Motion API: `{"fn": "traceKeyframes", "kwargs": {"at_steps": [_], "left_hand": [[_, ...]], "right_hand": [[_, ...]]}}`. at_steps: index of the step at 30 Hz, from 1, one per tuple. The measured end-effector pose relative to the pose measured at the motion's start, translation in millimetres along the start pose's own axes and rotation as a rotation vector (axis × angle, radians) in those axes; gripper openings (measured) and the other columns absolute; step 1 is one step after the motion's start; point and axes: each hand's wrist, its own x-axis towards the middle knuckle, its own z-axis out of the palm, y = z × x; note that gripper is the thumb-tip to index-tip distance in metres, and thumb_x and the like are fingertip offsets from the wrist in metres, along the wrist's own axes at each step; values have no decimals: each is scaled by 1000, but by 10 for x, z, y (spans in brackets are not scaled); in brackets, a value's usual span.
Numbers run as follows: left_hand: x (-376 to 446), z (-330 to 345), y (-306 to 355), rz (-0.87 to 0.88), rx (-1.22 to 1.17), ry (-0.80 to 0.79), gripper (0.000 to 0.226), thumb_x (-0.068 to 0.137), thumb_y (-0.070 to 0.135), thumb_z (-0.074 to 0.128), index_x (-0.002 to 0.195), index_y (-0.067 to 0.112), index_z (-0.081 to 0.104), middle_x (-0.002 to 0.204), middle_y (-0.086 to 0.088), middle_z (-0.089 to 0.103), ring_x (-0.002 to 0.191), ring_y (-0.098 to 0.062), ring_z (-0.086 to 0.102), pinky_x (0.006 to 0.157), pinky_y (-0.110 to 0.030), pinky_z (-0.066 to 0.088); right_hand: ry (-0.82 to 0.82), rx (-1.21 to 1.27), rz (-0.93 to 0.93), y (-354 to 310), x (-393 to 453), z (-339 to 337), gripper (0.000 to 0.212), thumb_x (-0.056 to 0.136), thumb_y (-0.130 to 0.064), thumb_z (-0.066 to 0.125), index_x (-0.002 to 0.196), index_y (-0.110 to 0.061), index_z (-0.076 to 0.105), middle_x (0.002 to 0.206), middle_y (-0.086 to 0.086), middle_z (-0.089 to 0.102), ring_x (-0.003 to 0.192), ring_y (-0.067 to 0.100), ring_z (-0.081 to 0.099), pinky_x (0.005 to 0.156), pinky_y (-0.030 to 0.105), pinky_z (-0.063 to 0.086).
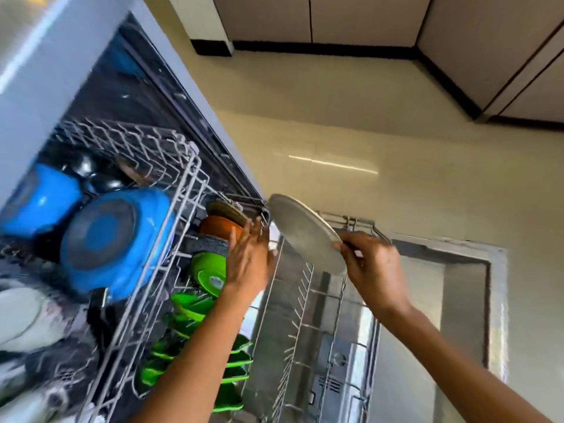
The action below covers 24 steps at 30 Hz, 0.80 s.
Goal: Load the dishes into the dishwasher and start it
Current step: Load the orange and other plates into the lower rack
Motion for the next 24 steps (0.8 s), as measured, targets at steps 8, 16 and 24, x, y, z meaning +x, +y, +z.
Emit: {"fn": "traceKeyframes", "kwargs": {"at_steps": [8, 16, 24], "left_hand": [[434, 180, -383, 20, 116, -41, 50, 98, 33, 38, 144, 12, 36, 154, -5, 29, 145, -20, 15, 115, -44, 0], [72, 300, -503, -84, 1, 41, 48, 96, 20, 45, 143, 11, 40, 151, -2, 33, 143, -20, 21, 115, -41, 3], [-25, 347, -608, -29, 36, 76, 70, 67, 3, 74, 133, 7, 53, 142, -7, 47, 133, -24, 42, 109, -49, 24]], "right_hand": [[-75, 34, 3, 86, 595, 532, 20, 87, -23, 55, 78, -10, 67, 71, 6, 66, 62, 27, 59, 54, 39, 48], [-148, 50, -34, 32, 963, 932, 15, 88, -20, 60, 85, -9, 70, 78, 9, 70, 71, 33, 63, 60, 40, 51], [-202, 56, -45, -139, 1111, 1197, 13, 87, -17, 61, 88, -10, 72, 78, 12, 71, 75, 36, 63, 62, 39, 51]]}}
